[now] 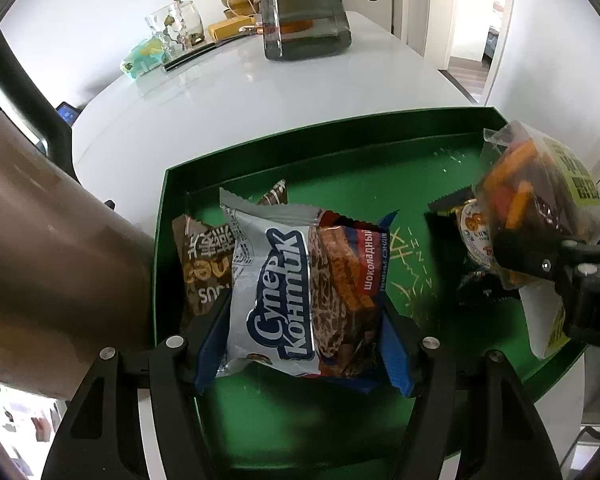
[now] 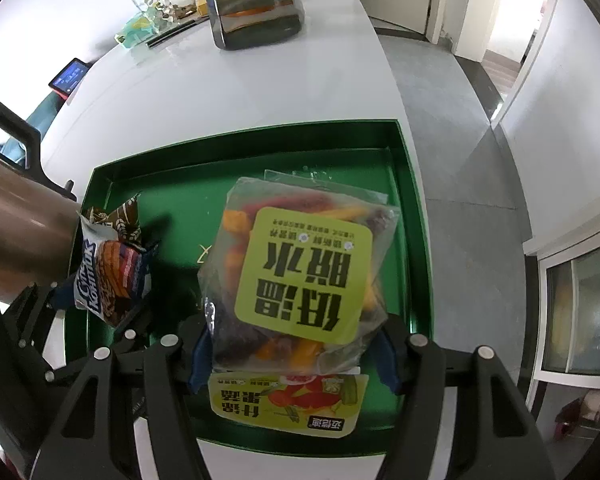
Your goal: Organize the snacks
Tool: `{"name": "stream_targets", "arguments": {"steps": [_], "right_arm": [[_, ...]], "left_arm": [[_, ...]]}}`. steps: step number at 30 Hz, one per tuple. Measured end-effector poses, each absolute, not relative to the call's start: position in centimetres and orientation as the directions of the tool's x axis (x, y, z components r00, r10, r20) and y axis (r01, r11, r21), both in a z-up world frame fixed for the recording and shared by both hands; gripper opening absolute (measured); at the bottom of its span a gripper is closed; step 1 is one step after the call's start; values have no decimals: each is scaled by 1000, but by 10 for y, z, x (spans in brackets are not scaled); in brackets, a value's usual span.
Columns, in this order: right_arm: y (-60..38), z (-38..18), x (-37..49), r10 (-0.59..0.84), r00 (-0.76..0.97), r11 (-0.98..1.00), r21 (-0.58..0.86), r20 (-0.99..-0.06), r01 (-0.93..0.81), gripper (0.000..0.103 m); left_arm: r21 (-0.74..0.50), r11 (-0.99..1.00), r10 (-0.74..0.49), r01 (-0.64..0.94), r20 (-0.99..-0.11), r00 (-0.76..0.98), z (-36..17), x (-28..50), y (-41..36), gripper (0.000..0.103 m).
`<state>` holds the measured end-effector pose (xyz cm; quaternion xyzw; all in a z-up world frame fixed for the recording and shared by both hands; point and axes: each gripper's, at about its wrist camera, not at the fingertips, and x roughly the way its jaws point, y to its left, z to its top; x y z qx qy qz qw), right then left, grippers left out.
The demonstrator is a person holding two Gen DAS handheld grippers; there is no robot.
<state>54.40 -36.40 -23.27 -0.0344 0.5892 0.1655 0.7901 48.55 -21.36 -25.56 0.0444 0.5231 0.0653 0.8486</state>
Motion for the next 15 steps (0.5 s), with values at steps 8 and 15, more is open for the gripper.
{"name": "stream_targets", "arguments": {"steps": [8, 15], "right_arm": [[-361, -234, 538, 207, 265, 942, 119, -942, -313, 88], [-366, -232, 538, 203, 273, 949, 121, -940, -290, 103]], "left_arm": [[94, 992, 119, -80, -897, 426, -254, 485, -210, 67], [103, 990, 132, -93, -899, 417, -255, 483, -210, 82]]}}
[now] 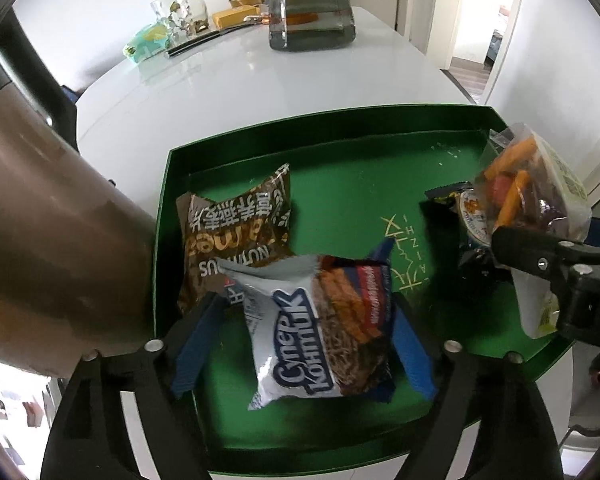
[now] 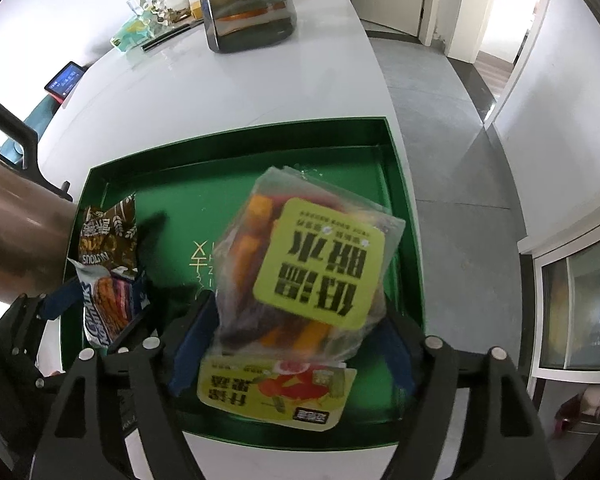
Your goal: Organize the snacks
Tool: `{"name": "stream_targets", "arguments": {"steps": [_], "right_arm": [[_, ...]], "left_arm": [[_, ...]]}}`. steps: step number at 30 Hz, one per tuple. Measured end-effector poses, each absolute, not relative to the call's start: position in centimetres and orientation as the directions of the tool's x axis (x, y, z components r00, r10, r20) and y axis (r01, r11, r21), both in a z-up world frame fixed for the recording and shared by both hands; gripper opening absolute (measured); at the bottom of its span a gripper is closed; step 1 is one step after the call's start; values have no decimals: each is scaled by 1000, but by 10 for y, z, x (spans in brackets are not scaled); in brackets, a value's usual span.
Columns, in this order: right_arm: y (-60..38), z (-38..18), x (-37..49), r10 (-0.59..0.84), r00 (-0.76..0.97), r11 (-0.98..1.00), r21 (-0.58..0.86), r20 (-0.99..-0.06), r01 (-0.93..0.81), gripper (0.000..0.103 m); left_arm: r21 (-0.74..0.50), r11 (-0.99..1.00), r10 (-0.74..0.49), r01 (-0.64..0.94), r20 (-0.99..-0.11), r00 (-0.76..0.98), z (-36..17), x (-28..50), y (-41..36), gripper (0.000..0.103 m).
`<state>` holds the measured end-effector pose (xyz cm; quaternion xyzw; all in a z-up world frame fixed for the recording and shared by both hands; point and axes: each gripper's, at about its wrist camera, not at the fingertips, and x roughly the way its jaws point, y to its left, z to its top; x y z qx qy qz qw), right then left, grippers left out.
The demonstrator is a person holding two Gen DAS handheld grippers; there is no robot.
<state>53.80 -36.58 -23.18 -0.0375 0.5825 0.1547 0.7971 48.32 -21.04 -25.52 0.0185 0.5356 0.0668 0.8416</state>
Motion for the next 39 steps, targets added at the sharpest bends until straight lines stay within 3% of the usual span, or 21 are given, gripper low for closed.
{"name": "stream_targets", "arguments": {"steps": [4, 7, 24, 39], "right_arm": [[-367, -229, 536, 202, 296, 952, 116, -933, -284, 103], [-368, -224, 534, 203, 328, 952, 107, -923, -288, 103], [-368, -205, 524, 213, 391, 948, 94, -895, -303, 103], [-390, -161, 469, 206, 478, 965, 94, -854, -246, 103]], "left_arm": [[111, 990, 138, -89, -896, 422, -255, 482, -212, 97], [120, 989, 145, -87, -892, 429, -253, 480, -213, 101], [118, 988, 150, -96, -867, 475, -236, 463, -219, 101], [48, 998, 66, -49, -860, 506, -197, 417, -225, 101]]}}
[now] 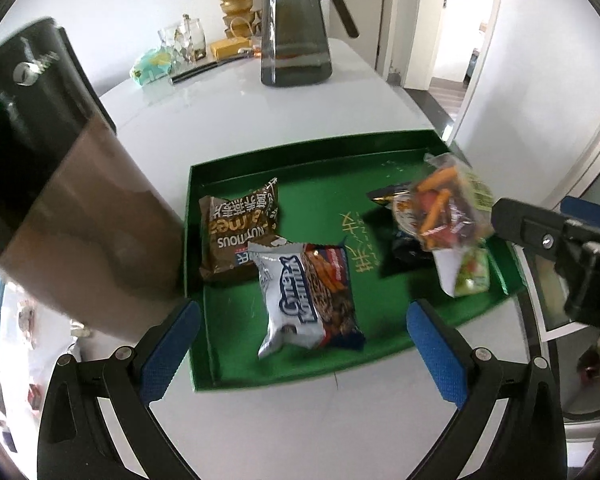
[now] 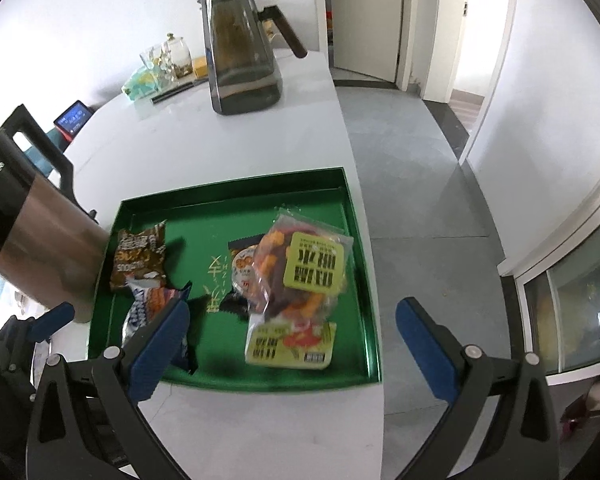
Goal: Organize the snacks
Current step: 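Move both tools back toward the remaining snacks on the table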
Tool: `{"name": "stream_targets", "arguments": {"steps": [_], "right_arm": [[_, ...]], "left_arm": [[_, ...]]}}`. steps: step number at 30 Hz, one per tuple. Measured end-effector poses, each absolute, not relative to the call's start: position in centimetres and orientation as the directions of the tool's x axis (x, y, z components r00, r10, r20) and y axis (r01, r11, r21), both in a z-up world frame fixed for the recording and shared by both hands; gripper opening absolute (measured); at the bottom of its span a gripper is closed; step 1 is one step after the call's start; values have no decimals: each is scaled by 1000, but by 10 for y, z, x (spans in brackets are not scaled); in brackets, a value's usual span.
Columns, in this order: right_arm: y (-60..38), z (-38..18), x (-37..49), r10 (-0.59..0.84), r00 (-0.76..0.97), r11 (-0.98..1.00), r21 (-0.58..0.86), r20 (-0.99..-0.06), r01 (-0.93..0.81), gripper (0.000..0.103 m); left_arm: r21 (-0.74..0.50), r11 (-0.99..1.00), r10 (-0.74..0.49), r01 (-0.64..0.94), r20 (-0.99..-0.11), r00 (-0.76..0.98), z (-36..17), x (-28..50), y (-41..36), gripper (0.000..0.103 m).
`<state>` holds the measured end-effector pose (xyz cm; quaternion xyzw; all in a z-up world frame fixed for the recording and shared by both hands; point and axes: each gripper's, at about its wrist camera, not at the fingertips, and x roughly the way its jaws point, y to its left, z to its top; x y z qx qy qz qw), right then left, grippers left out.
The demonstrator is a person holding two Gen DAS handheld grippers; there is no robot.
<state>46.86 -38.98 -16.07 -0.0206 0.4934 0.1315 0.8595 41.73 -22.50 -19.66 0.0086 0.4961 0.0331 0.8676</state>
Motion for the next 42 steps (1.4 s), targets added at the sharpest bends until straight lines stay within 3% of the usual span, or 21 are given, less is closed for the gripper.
{"name": "stream_targets", "arguments": {"steps": [17, 27, 42], "right_arm": [[-343, -123, 364, 276, 547, 946, 125, -790, -298, 103], [-257, -116, 312, 342, 566, 920, 146, -750, -363, 103], [-92, -139, 274, 407, 439, 882, 218, -801, -418, 103]], "left_arm": [[33, 996, 75, -85, -827, 556, -153, 322, -177, 101], [11, 984, 108, -176, -826, 553, -149, 271, -76, 101], [-19, 969, 121, -248, -834, 538, -156, 231, 111, 101]]}}
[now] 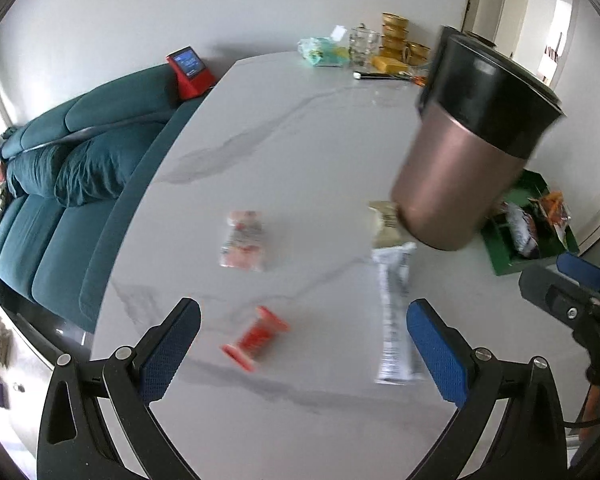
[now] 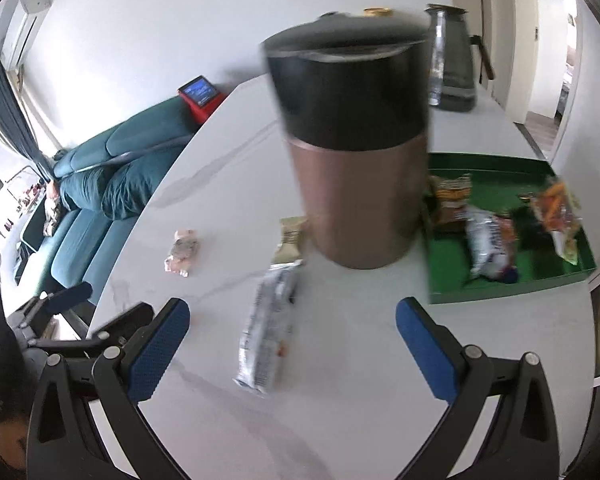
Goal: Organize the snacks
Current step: 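Move both tools back toward the remaining snacks on the table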
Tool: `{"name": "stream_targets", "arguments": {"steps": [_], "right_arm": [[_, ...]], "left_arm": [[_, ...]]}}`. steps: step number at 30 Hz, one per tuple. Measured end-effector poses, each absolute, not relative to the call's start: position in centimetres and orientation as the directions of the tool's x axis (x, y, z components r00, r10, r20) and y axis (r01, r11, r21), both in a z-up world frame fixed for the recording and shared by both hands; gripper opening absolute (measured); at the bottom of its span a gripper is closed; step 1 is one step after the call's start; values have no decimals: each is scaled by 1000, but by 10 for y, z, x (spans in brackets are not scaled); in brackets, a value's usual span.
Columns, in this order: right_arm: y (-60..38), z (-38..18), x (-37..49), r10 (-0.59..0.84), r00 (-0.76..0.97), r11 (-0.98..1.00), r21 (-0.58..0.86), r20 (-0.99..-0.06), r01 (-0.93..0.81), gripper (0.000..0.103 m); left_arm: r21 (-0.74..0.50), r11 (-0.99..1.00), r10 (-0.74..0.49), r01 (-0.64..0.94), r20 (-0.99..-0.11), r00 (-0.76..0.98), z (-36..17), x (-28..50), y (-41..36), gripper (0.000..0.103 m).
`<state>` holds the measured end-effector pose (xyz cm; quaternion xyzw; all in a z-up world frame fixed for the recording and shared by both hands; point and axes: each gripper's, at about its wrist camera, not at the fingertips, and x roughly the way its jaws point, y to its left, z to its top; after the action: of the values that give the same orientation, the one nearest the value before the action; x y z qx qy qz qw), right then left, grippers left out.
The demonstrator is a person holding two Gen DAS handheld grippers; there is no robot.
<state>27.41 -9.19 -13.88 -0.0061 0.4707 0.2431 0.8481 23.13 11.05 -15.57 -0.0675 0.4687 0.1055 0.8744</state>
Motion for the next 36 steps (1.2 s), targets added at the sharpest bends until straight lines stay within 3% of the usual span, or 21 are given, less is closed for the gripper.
{"name": "stream_targets", "arguments": {"steps": [16, 36], "right_arm": [[-12, -182, 307, 309, 422, 925, 167, -852, -341, 103], [20, -232, 351, 267, 337, 920, 135, -903, -368, 103]], "left_arm": [[-54, 984, 40, -169, -860, 508, -203, 276, 195, 101], [-67, 982, 18, -179, -901, 434, -250, 322, 213, 101]]}}
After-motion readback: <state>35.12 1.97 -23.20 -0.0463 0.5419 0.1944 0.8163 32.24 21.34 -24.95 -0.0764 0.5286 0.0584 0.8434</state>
